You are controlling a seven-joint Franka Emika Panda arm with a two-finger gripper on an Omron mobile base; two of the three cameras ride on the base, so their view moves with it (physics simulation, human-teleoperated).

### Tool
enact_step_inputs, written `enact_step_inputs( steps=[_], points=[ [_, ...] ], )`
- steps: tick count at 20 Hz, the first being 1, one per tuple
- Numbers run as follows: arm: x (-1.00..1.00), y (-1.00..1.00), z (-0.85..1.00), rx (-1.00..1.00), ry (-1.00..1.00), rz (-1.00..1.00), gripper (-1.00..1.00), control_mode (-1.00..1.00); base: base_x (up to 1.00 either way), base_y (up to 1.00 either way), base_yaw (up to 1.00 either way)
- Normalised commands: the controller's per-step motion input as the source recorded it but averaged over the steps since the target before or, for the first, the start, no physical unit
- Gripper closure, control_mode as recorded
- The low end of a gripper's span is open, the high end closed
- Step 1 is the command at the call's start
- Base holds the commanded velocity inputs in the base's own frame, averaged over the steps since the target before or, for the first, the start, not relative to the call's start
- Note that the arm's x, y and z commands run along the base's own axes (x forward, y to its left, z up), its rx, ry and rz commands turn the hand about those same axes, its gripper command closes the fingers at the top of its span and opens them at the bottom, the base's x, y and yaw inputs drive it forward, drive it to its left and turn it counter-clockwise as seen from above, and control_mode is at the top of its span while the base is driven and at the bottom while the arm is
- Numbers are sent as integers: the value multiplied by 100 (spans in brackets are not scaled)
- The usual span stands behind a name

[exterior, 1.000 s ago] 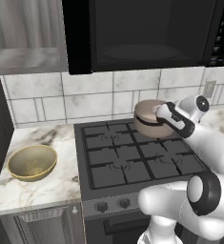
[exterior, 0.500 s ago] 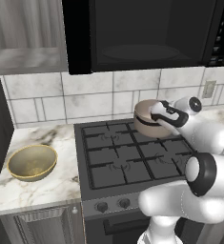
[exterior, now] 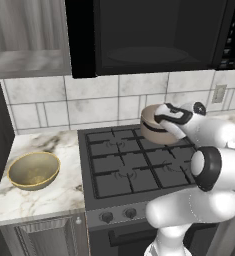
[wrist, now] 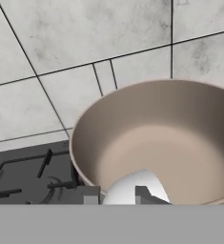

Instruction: Open the cabinet and move the ladle to the pot. Then close the cabinet.

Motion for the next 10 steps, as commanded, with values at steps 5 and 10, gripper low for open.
enact_step_inputs(
  steps=[5,10],
  points=[
    [21,0,-11,0,0,0,100,-100,0,0,0],
    [23,0,-8,0,0,0,-100,-100,0,0,0]
  ],
)
